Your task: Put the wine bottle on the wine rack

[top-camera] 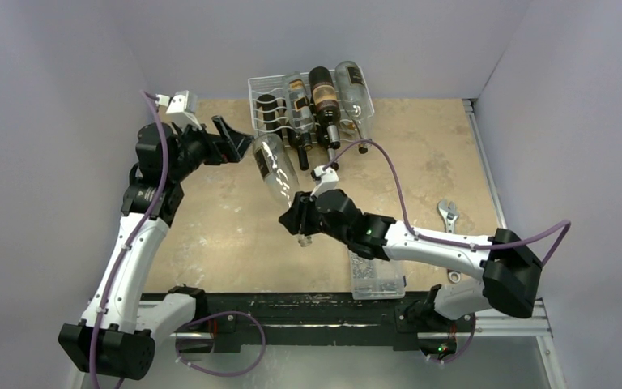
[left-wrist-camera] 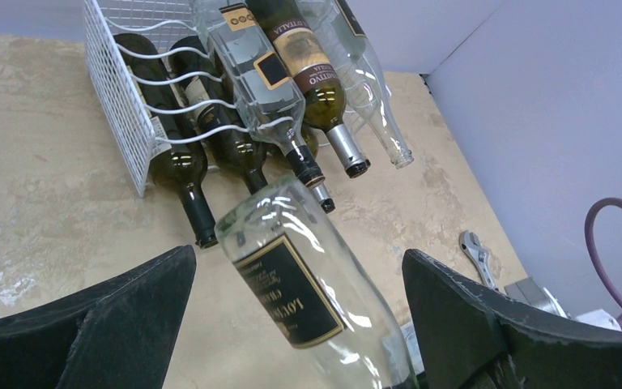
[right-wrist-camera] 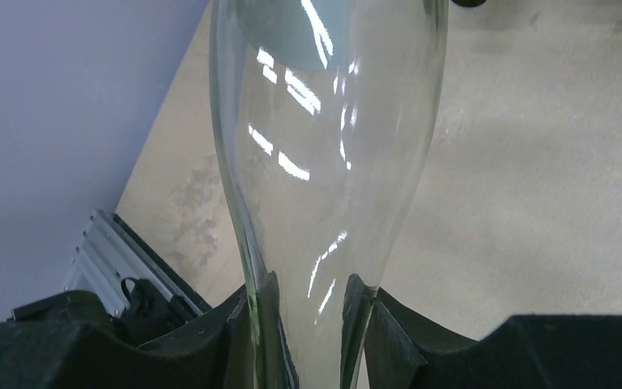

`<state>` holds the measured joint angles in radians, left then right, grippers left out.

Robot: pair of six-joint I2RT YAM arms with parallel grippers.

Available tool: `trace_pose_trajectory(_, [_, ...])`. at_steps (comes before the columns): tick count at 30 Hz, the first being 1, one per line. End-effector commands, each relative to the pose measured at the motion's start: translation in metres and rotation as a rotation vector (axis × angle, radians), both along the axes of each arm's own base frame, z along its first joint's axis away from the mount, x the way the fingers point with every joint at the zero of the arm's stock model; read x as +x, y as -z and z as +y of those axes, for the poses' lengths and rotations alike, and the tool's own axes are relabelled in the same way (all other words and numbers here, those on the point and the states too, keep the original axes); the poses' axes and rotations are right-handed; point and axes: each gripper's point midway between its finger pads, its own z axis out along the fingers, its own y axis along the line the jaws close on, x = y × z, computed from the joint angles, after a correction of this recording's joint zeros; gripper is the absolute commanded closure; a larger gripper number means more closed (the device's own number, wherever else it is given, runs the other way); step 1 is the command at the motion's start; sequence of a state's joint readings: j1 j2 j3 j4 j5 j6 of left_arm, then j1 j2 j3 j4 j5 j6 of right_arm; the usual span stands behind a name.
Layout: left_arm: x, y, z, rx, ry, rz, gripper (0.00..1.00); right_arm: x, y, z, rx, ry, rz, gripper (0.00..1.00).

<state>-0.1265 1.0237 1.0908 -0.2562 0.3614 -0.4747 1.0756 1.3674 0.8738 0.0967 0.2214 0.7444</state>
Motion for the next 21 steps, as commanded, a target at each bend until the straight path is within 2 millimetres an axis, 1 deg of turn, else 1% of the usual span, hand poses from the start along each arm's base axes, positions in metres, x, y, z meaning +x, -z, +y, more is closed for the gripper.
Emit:
trace_pose_trajectory(1, [-0.004,-0.028,0.004,0.015,-0.016,-0.095,0.00,0.051,-0.123,0.013,0.258,0.102,-0.244,1.00])
trace_pose_trajectory(4, [-0.003,-0.027,0.006,0.019,-0.022,-0.096,0.00,0.067,-0.132,0.013,0.260,0.124,-0.257,1.00])
trace_pose_trajectory(8, [-0.006,-0.032,0.001,-0.015,0.002,-0.097,0.00,0.091,-0.142,0.014,0.256,0.152,-0.279,1.00])
trace_pose_trajectory(9, [-0.007,-0.033,0.000,-0.024,0.008,-0.101,0.00,0.097,-0.148,0.015,0.260,0.157,-0.291,1.00])
trace_pose_trajectory(10, [-0.008,-0.034,0.000,-0.027,0.010,-0.106,0.00,0.103,-0.145,0.016,0.250,0.159,-0.291,1.00])
trace_pose_trajectory(17, [-0.011,-0.039,0.001,-0.035,0.008,-0.121,0.00,0.152,-0.159,0.030,0.247,0.176,-0.321,1.00])
trace_pose_trajectory(21, [-0.010,-0.038,0.002,-0.036,0.006,-0.118,0.00,0.181,-0.163,0.038,0.249,0.185,-0.327,1.00])
